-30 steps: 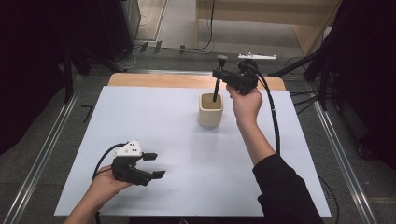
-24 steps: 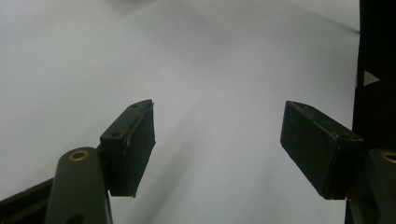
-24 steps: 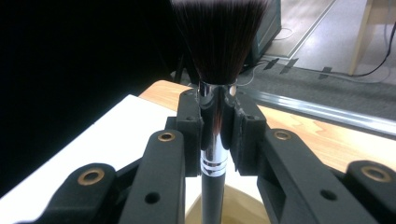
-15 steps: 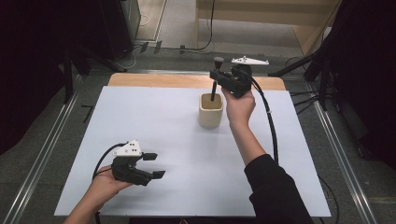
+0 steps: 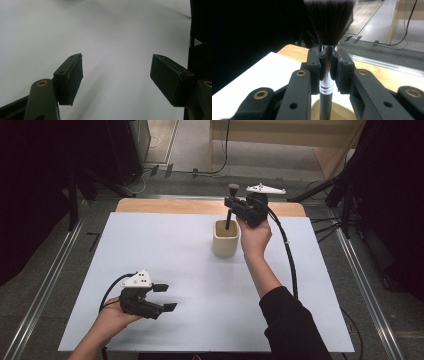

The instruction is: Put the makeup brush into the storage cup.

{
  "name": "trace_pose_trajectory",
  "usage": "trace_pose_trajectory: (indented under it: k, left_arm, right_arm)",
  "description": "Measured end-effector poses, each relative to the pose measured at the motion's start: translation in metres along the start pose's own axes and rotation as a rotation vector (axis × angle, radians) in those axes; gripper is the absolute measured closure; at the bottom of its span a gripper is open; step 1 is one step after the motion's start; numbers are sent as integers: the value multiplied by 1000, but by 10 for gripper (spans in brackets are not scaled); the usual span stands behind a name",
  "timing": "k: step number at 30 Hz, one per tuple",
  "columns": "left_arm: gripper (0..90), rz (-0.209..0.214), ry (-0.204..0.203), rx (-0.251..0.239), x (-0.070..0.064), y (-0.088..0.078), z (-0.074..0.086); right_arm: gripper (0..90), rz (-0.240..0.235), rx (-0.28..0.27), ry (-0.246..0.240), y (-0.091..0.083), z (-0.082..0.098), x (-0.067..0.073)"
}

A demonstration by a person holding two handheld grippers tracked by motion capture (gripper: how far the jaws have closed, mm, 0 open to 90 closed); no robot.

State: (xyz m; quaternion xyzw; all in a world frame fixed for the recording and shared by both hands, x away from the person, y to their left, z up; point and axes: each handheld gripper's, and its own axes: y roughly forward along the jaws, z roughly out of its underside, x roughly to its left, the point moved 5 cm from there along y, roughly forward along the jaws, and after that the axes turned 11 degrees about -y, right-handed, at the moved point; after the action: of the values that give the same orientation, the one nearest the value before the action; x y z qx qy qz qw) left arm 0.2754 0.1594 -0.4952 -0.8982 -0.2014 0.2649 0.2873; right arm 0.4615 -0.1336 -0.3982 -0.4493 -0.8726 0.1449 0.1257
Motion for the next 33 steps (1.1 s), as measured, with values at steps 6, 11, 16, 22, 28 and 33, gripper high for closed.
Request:
trace_pose_trajectory:
  k: [6, 11, 16, 22, 28, 33]
  left_arm:
    - [269, 2, 3, 1, 0, 0, 0]
    - [269, 2, 3, 3, 0, 0, 0]
    - [269, 1, 3, 3, 0, 1, 0]
    - [269, 3, 2, 4, 0, 1, 0]
    - [269, 1, 3, 6, 0, 1, 0]
    - [269, 3, 3, 4, 0, 0, 0]
  right_arm:
    - [778, 1, 6, 14, 3, 8, -1]
    - [778, 6, 9, 13, 4, 12, -1]
    - [778, 6, 14, 14, 6, 17, 0]
    - [777, 3, 29, 14, 8, 26, 1]
    - [777, -5, 36, 19, 11, 32, 2]
    - [777, -10, 49, 20, 11, 37, 2]
